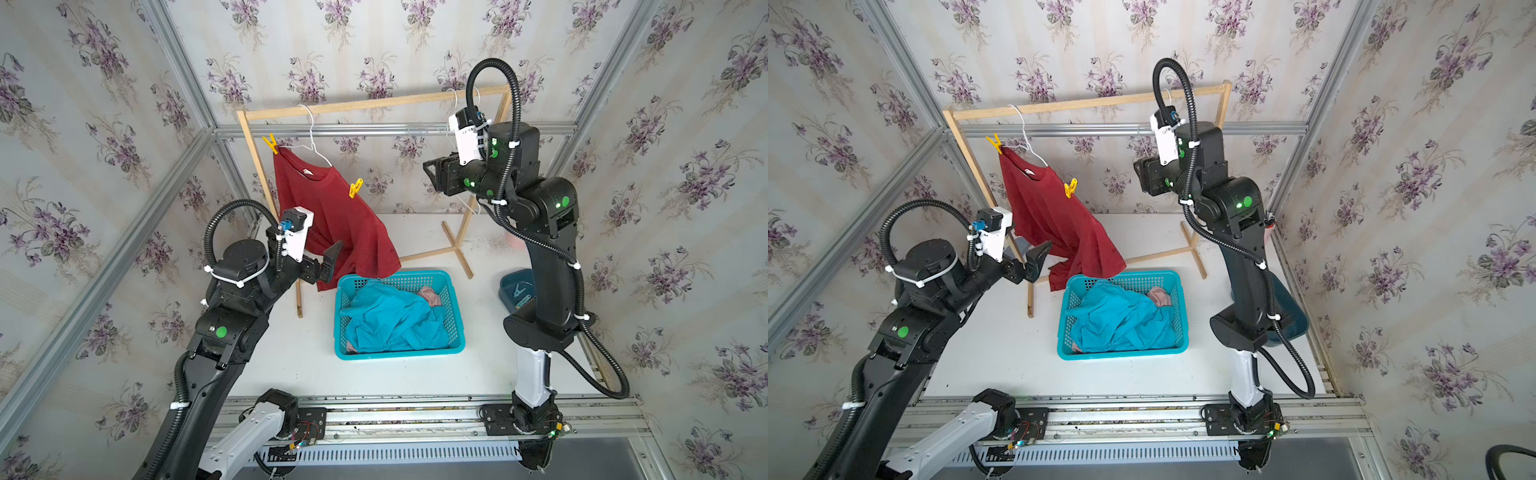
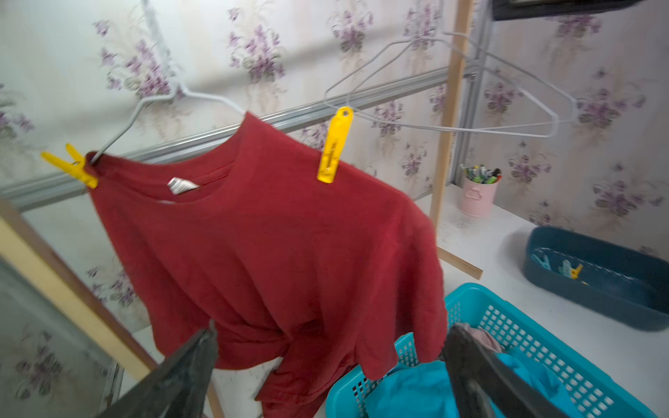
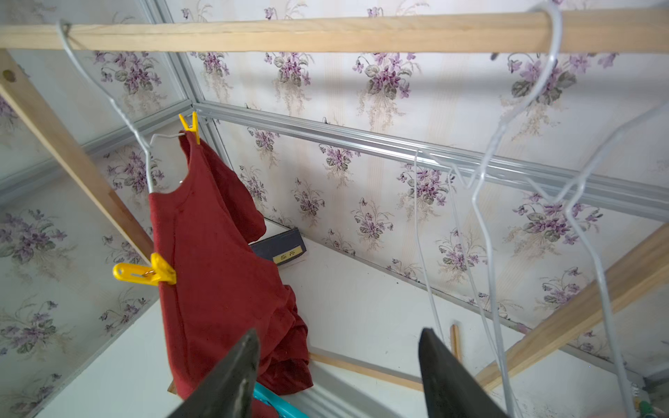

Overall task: Remove the clothespins securing t-shirts to the hanger
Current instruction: Pick up the hanger from the clothes rail.

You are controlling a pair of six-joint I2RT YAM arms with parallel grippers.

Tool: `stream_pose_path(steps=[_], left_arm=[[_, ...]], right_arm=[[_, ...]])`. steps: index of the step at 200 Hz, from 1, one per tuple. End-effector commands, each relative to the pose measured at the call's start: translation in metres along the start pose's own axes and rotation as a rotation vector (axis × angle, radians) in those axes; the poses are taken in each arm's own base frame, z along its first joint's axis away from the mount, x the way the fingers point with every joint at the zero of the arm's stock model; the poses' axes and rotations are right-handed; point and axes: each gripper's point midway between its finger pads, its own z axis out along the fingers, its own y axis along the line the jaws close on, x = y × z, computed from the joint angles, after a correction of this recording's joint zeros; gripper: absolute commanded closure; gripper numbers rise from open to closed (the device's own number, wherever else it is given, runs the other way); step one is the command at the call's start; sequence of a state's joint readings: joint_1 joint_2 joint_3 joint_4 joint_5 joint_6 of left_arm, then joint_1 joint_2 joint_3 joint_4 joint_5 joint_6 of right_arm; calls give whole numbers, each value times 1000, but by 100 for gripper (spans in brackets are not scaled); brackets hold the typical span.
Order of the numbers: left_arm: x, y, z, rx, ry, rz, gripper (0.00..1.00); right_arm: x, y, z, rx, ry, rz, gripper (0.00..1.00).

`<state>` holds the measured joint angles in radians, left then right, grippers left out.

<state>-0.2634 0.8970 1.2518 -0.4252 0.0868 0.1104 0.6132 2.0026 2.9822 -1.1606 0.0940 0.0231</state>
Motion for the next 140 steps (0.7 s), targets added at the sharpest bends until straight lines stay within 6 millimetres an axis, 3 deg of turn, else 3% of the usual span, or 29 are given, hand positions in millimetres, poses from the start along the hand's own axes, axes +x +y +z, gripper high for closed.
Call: stream_pose_path(steps=[1,48,95,140], left_arm=[[12,20,2,-77,45,-136,1],[21,19,7,-49,64,-195,1],[17,16,11,-23,64,-194,1],[17,13,21,3,75,-209,1]], right_arm=[[-6,-12,-20,95,-17,-25,33],[-22,-12,-69,62,-76,-8,33],[-16,-38,-114,188,-60,-5,31],[-8,-38,-122,180,-33,-6,28]])
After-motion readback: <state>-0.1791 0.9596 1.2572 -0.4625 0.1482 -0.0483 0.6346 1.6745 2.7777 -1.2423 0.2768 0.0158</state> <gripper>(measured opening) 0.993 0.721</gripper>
